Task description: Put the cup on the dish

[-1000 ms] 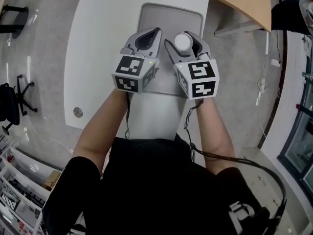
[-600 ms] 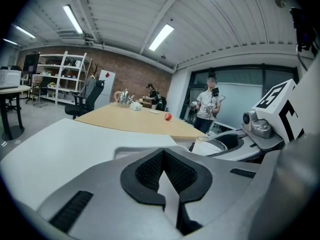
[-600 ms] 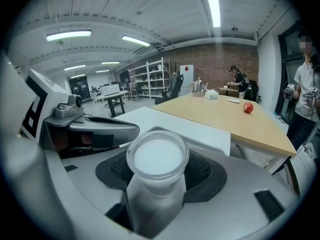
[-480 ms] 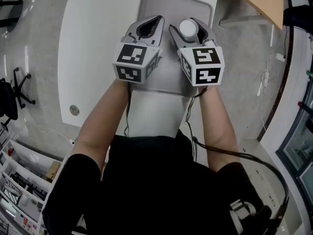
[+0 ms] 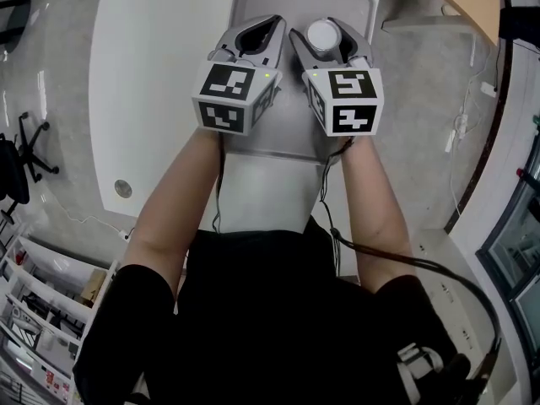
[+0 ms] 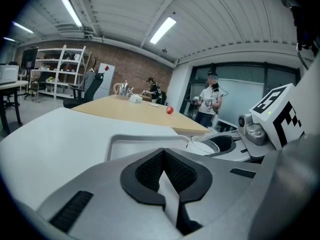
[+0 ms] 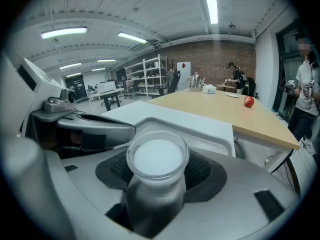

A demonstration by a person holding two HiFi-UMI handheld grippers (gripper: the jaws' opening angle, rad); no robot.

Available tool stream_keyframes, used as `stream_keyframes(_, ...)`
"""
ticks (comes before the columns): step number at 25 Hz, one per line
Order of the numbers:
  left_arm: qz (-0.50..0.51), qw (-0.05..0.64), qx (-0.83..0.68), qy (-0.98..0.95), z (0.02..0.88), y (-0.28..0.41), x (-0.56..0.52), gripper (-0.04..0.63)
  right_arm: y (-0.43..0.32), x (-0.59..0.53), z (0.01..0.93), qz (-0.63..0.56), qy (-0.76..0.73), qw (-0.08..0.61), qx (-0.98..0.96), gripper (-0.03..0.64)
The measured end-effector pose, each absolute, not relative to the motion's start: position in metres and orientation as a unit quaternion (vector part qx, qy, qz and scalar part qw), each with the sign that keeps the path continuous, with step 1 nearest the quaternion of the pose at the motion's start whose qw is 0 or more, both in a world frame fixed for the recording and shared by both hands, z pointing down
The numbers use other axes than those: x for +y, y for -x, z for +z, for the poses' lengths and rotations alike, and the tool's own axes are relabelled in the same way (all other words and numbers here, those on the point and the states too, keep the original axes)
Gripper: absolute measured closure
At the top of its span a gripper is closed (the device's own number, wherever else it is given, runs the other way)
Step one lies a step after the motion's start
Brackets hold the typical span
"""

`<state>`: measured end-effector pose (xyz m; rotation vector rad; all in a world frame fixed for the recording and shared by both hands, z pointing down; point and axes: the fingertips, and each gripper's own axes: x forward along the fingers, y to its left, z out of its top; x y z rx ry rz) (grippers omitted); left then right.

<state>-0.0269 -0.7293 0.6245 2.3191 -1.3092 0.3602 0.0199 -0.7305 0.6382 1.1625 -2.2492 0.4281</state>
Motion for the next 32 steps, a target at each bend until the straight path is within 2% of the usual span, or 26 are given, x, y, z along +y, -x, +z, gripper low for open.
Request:
stream_keyframes(10, 0.129, 0.235, -0.474, -0.839, 0.632, 0.029, -0.728, 0.589, -0.019, -0.730, 0.640, 0.162, -0.446, 0.246, -0.845, 0.359)
stream_keyframes(16, 0.135, 0.226, -0.476, -0.839, 0.626, 0.026, -0.729, 0.589, -0.021, -0.730, 0.645, 0.162, -0.432, 0.261, -0.848, 0.359)
stream_keyframes(32, 0.103, 0.175, -0.498, -0.843, 0.529, 0.035, -0.689, 0.589, -0.021, -0.697, 0.527, 0.086, -0.455, 0.196, -0.864, 0.360)
